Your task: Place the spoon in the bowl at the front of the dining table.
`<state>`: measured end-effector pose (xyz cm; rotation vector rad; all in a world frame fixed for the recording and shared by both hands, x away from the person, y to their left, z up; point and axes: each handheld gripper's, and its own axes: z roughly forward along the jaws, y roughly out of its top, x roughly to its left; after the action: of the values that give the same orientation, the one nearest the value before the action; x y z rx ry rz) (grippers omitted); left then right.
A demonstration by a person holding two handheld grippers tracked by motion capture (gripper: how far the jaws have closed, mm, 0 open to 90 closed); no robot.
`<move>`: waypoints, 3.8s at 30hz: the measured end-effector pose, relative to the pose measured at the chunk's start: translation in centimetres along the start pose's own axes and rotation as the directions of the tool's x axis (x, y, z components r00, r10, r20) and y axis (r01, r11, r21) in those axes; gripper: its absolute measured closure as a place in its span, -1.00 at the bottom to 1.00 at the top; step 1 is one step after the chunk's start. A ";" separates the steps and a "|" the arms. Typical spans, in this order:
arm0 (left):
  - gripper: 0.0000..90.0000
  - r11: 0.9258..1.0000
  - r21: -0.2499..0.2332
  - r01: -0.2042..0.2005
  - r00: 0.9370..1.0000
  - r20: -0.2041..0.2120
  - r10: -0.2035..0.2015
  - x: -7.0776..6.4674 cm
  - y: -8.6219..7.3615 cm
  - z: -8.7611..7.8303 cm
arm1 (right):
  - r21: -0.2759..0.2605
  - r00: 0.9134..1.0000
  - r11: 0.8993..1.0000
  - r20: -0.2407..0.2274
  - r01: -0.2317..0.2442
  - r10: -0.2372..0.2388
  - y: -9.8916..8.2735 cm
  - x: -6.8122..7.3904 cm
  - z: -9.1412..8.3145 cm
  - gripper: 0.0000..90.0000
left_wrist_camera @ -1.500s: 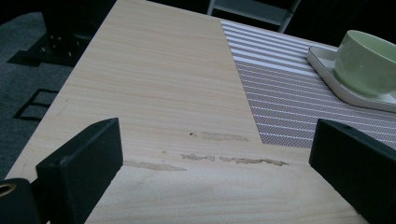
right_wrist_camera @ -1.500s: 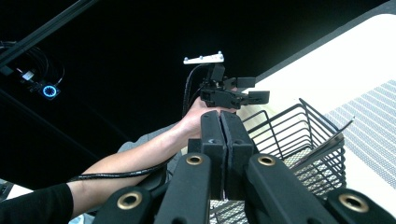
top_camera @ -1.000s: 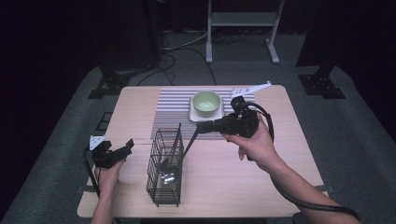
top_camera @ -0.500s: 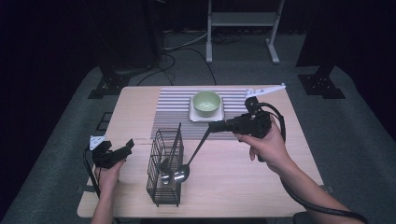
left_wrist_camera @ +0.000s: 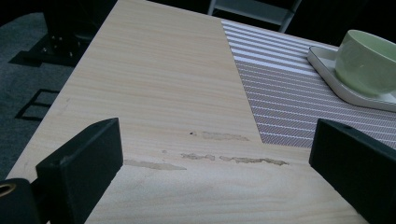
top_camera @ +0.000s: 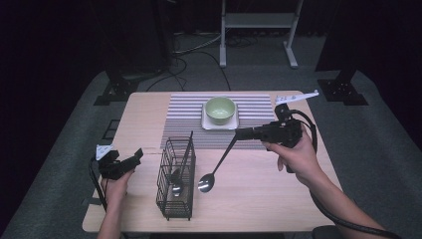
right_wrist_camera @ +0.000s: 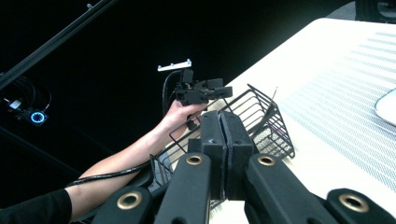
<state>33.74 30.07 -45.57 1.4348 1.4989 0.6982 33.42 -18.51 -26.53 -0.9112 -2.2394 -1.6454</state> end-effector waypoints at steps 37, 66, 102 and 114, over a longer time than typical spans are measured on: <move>-0.96 1.000 -0.002 0.003 1.000 -0.003 -0.003 0.0 0.0 0.0 | 0.009 0.992 0.996 0.091 -0.086 0.084 -3.3 -4.4 -2.2 0.98; -0.97 1.000 0.001 0.000 1.000 0.000 0.000 0.0 0.0 0.0 | -0.038 0.972 0.991 0.196 -0.127 0.132 -1.9 -8.4 -2.5 0.98; -0.97 1.000 -0.005 0.007 1.000 0.000 -0.007 0.1 0.1 -0.1 | -0.071 0.962 0.987 0.223 -0.143 0.156 0.3 -10.7 -0.4 0.98; -0.96 1.000 -0.006 0.005 1.000 0.001 -0.005 0.1 0.1 -0.1 | -0.074 0.957 0.986 0.238 -0.150 0.164 0.7 -11.5 -0.1 0.98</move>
<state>33.70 30.23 -45.47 1.4265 1.4983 0.6987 42.83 -22.45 -31.83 -1.3350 -2.2113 -1.6071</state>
